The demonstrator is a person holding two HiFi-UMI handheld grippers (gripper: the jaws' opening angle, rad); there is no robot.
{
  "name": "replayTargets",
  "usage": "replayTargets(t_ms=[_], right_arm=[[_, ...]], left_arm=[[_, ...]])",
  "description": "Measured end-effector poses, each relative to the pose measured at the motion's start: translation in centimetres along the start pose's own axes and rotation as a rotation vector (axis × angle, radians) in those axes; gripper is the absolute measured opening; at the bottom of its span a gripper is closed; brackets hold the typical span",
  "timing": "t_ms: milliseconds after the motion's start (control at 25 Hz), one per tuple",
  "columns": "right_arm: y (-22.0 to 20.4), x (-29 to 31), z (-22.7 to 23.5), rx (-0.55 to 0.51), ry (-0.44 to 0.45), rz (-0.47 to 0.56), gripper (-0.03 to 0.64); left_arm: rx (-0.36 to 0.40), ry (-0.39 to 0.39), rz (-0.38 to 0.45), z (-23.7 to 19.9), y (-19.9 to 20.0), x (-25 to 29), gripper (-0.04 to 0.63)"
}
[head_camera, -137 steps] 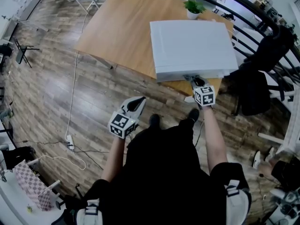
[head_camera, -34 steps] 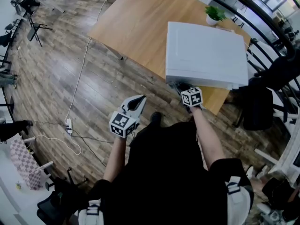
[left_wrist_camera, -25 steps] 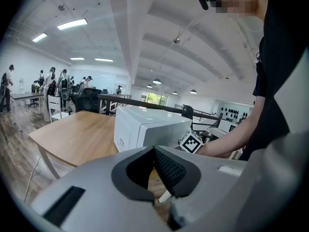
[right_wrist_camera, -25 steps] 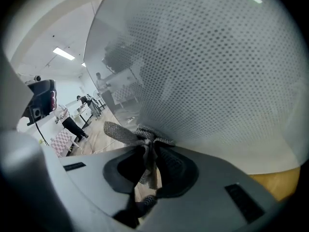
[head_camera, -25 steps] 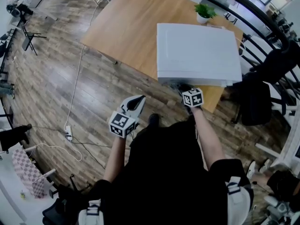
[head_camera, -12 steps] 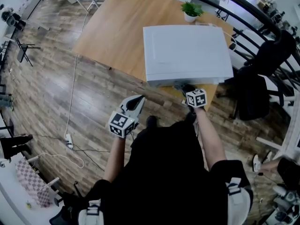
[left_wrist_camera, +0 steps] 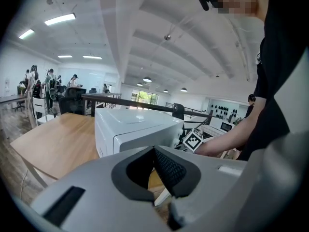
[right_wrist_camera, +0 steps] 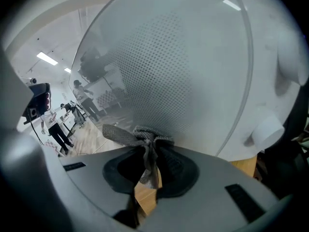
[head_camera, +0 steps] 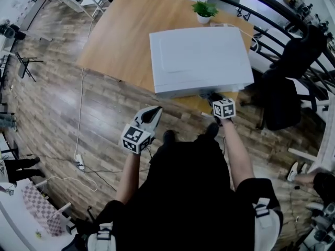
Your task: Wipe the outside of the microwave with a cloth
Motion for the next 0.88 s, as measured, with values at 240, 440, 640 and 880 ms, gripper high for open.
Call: replayTargets(t_ms=[240, 440, 640, 880], right_arm=[[-0.5, -2.0, 2.6, 0.037, -0.036, 0.031, 0.049], [-0.8, -3.1, 4.2, 0.051, -0.053, 0.035, 0.049], [-1.1, -4.2, 5.6, 0.033, -0.070, 0.023, 0.049], [-2.0, -4.9, 7.7, 0.027, -0.096, -0.017, 0.049]], left_arm=[[0.015, -0.006, -0.009, 1.3, 0.5, 0.9, 0.000], [0.018, -0.011, -0.025, 2.6, 0.2, 1.4, 0.000], [0.014, -0.014, -0.033, 3.8, -0.1, 1.7, 0.000], [-0.014, 0.002, -0.024, 4.4, -0.6, 2.3, -0.001]])
Point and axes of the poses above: the fingertips, and each gripper's own axes: x forward along the fingers, z to its right, y out of its top, the point moved 3 cm from there along -x, backward along the fingers, and after that the axes turned 15 degrees about y, right-handed, at the moved point
